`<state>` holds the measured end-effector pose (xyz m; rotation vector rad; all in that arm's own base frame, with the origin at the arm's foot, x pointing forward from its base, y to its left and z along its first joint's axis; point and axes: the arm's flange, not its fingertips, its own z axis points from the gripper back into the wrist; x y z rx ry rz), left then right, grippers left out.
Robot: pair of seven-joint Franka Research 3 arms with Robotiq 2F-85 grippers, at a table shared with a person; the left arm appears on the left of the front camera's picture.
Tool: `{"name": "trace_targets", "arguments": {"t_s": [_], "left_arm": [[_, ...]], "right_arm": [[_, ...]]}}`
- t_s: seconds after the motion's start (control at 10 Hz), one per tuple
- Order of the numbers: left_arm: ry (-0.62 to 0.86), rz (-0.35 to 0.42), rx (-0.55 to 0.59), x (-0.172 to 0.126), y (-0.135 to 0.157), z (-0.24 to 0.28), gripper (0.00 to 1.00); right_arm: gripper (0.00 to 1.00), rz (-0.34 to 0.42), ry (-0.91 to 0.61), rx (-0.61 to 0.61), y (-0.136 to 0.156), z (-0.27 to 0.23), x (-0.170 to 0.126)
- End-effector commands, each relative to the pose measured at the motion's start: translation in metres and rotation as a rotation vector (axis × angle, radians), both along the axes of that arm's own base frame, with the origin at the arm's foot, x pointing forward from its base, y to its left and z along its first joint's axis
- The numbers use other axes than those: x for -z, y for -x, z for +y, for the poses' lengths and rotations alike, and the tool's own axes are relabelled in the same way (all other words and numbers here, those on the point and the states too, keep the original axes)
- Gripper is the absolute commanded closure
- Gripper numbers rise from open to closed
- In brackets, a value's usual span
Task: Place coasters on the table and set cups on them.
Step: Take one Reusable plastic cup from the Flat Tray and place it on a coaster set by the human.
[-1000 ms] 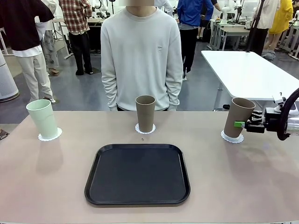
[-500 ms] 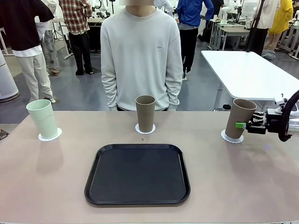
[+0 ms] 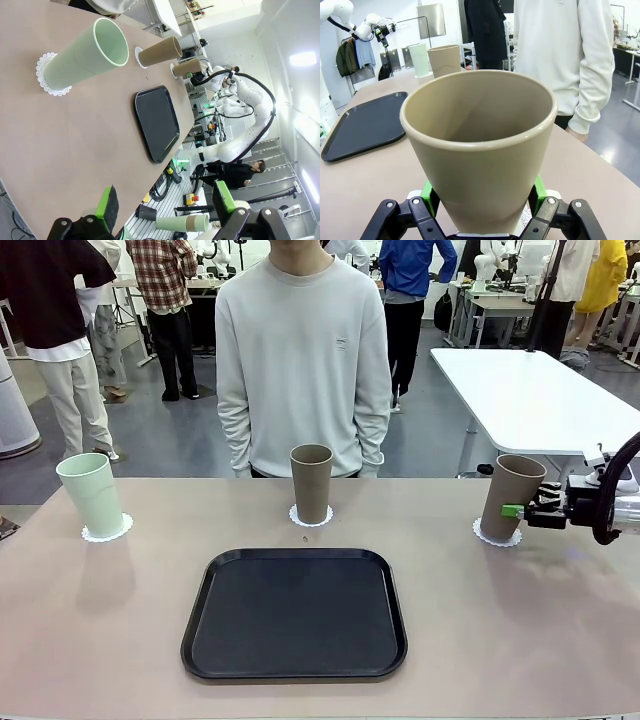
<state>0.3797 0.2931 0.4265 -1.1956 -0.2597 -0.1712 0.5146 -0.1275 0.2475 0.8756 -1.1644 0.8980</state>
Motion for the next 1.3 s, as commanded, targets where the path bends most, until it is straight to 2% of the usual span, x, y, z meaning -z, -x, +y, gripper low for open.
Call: {"name": "trace_targets", "arguments": {"t_s": [0.0, 0.3, 0.4, 1.0, 1.2], "left_arm": [[0.007, 0.0, 0.005, -0.003, 0.001, 0.001, 0.0], [0.007, 0.0, 0.005, -0.003, 0.001, 0.001, 0.0], [0.007, 0.0, 0.005, -0.003, 0.001, 0.001, 0.0], [0.007, 0.0, 0.005, -0.003, 0.001, 0.001, 0.0], [0.007, 0.0, 0.005, -0.003, 0.001, 0.001, 0.0]], "right_arm": [[0.16, 0.03, 0.009, 0.007, -0.012, 0.0, 0.003], [0.16, 0.038, 0.058, 0.027, -0.012, -0.001, 0.005], [0.0, 0.04, 0.082, 0.035, -0.011, -0.001, 0.007], [0.0, 0.096, 0.205, 0.054, -0.006, -0.006, 0.002], [0.0, 0.168, 0.269, 0.069, -0.003, -0.011, 0.005]]}}
